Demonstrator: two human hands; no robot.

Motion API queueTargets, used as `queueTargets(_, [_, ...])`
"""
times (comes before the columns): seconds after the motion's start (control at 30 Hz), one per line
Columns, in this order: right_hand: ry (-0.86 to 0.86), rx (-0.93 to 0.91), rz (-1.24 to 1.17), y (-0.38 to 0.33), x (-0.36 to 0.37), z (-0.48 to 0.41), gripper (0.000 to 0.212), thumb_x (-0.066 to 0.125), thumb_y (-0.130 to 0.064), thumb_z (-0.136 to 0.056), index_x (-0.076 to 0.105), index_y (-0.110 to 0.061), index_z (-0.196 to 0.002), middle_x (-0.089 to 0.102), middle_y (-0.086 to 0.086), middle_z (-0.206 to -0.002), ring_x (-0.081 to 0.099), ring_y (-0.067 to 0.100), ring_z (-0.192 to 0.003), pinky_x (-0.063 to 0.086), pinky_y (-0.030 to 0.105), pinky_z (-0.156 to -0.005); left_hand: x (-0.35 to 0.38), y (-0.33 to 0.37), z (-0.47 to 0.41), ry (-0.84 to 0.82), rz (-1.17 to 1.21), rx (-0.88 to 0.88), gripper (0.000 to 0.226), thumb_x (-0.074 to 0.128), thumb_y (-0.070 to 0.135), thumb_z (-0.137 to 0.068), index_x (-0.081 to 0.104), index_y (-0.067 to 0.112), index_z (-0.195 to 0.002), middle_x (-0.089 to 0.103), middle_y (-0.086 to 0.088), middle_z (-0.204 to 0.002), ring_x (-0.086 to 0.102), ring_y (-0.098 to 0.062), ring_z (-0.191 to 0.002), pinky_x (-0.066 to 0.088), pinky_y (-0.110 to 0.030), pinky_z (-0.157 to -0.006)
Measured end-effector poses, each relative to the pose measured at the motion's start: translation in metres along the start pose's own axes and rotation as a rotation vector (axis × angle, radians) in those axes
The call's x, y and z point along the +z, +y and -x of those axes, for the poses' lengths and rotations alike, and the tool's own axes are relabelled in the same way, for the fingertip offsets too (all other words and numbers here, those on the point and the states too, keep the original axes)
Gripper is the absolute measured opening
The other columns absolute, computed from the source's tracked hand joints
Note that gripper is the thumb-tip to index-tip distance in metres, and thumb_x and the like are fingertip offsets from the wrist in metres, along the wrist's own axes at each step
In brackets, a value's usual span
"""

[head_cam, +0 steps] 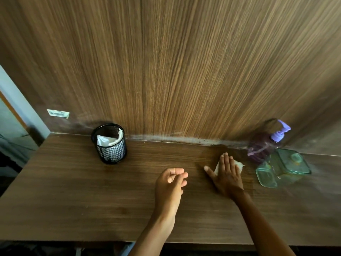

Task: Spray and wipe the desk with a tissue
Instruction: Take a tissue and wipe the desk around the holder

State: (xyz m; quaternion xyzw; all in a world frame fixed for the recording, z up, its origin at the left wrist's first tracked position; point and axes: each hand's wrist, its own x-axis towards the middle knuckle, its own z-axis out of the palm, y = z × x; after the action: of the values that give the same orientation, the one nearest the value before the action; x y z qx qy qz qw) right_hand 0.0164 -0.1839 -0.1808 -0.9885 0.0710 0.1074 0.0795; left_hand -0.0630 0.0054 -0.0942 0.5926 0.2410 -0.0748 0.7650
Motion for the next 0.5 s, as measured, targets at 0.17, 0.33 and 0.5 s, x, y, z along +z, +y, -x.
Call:
queueTargets(0.17, [-0.015,0.113,-0.069,-0.060,0.000,-0.026,0.103,0.021,-0.078,-0.081,-0.009,-0.006,-0.148,-0.016,0.012,-0.157,-0.017,0.025,-0.145,-0.007,0.044,-0.119,-0.003,0.001,-0.003,0.022,0.006,-0.005,0.013,0.052,0.009,-0.090,0.061,0.018,-0.085,0.069,0.005,-0.086,0.063,-0.010,-0.081,0.044,-0.022,-0.066])
queueTargets(0.33, [0.009,-0.149,0.035,-0.088,0.018,-0.001,0.121,-0.017,-0.086,-0.058,-0.007,-0.006,-0.148,-0.015,0.011,-0.157,-0.015,0.025,-0.145,-0.005,0.043,-0.119,-0.009,0.003,-0.006,0.022,0.020,-0.003,0.012,0.052,0.012,-0.091,0.060,0.019,-0.085,0.068,0.006,-0.085,0.062,-0.009,-0.080,0.045,-0.022,-0.066])
queueTargets(0.5, [-0.024,-0.299,0.074,-0.054,0.024,0.027,0.128,-0.028,-0.087,-0.046,-0.006,-0.014,-0.148,-0.012,0.001,-0.158,-0.019,0.010,-0.140,-0.008,0.033,-0.115,-0.017,0.006,-0.006,0.023,0.027,0.011,0.009,0.053,0.010,-0.090,0.061,0.014,-0.092,0.068,0.005,-0.088,0.063,-0.010,-0.082,0.045,-0.024,-0.071])
